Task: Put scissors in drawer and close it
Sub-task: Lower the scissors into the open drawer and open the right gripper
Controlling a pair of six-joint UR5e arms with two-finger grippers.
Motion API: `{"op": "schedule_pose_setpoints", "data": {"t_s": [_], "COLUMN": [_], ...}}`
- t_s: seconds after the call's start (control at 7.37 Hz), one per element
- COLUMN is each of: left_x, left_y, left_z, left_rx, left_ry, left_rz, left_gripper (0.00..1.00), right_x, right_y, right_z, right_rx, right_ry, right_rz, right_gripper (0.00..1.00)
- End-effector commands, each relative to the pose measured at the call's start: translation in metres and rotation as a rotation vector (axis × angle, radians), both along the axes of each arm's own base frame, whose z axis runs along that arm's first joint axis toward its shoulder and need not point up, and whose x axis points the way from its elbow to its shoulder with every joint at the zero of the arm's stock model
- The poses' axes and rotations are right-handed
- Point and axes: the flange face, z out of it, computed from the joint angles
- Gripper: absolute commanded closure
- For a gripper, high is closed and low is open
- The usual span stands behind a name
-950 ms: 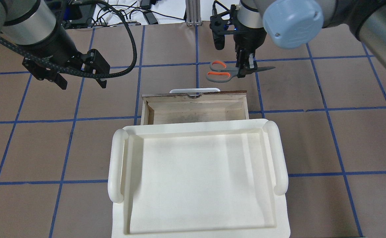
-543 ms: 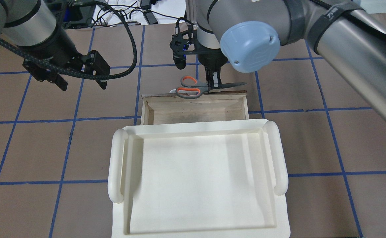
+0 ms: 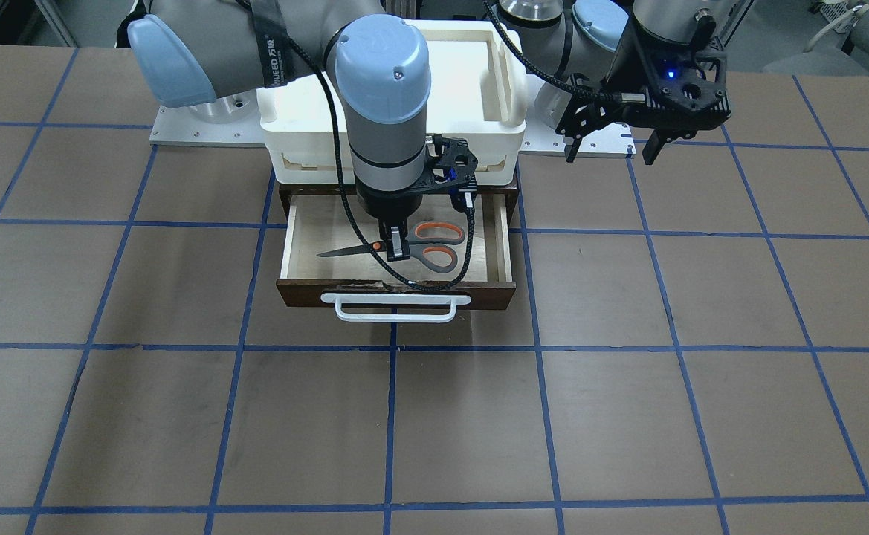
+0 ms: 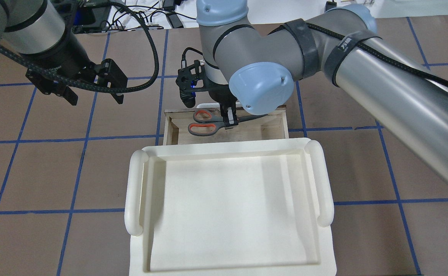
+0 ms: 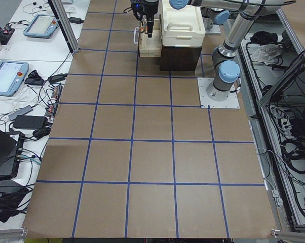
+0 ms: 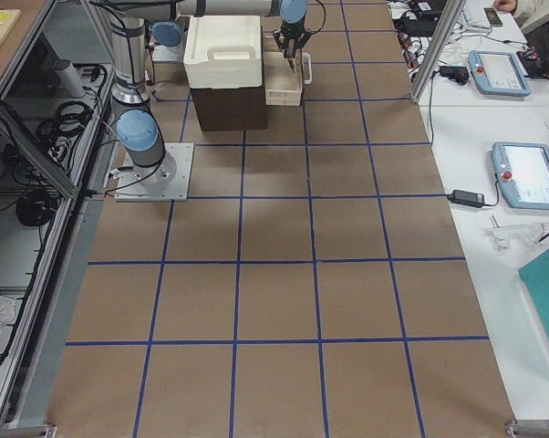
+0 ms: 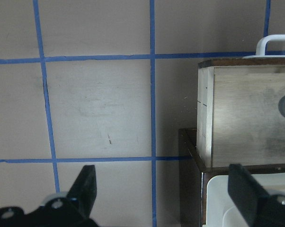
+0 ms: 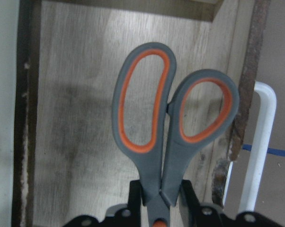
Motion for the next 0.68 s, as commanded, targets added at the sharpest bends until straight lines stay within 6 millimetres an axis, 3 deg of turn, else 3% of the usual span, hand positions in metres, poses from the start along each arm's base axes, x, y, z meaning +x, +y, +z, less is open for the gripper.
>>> {"op": "schedule_pose_setpoints", "data": {"t_s": [0.0, 0.27, 0.41, 0.54], "left_x": [-0.001, -0.001, -0.001, -0.001], "left_y": [0.000, 0.000, 0.000, 0.000], "left_z": [0.000, 0.000, 0.000, 0.000], "left_rx": [0.000, 0.000, 0.000, 0.000], "left_ry": [-0.001, -0.001, 0.000, -0.001], "left_rz": [-0.001, -0.002, -0.002, -0.002], "left_gripper": [0.00, 0.00, 0.00, 0.00], "right_x": [0.006, 0.003, 0.004, 0.004], "right_y": [0.005, 0.012, 0.009, 0.009], "right_z": [-0.012, -0.031, -0.030, -0.028], "right_rx": [0.021, 0.051, 0.031, 0.026], "right_ry": [0.008, 0.024, 0.013, 0.011], "right_rz": [0.013, 0.016, 0.013, 0.013], "right_gripper": [1.00, 1.00, 0.90, 0.68]}}
